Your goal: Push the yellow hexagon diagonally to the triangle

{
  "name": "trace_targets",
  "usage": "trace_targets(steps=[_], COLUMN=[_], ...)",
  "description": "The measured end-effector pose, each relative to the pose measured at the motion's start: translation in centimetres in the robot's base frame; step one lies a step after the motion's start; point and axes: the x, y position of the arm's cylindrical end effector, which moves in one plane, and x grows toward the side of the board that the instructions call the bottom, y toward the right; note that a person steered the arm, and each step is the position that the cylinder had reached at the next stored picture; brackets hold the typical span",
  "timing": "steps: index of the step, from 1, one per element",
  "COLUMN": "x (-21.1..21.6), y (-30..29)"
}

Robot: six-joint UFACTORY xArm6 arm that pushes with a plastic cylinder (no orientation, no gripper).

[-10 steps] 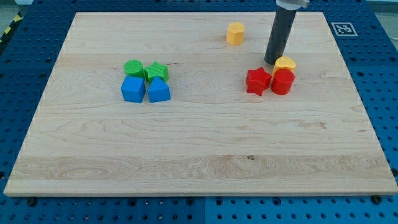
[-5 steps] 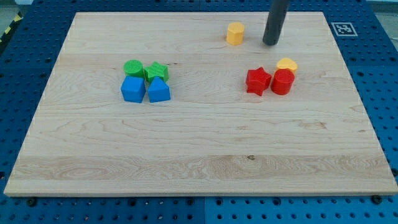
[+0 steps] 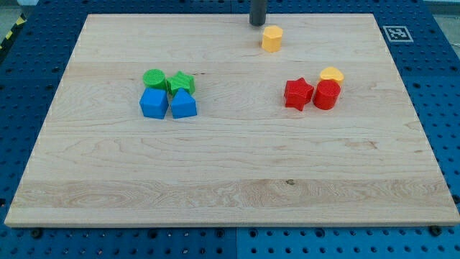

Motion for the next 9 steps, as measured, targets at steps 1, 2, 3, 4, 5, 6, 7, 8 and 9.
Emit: trace_targets(steps=[1,2,3,4,5,6,7,8,9], x=[3.6,3.6,4.1,5.0,7.2,9.8,9.8,9.4,8.6], y=[2.3,2.8,2.8,2.8,2.8,1.8,1.8,0.1,-1.3])
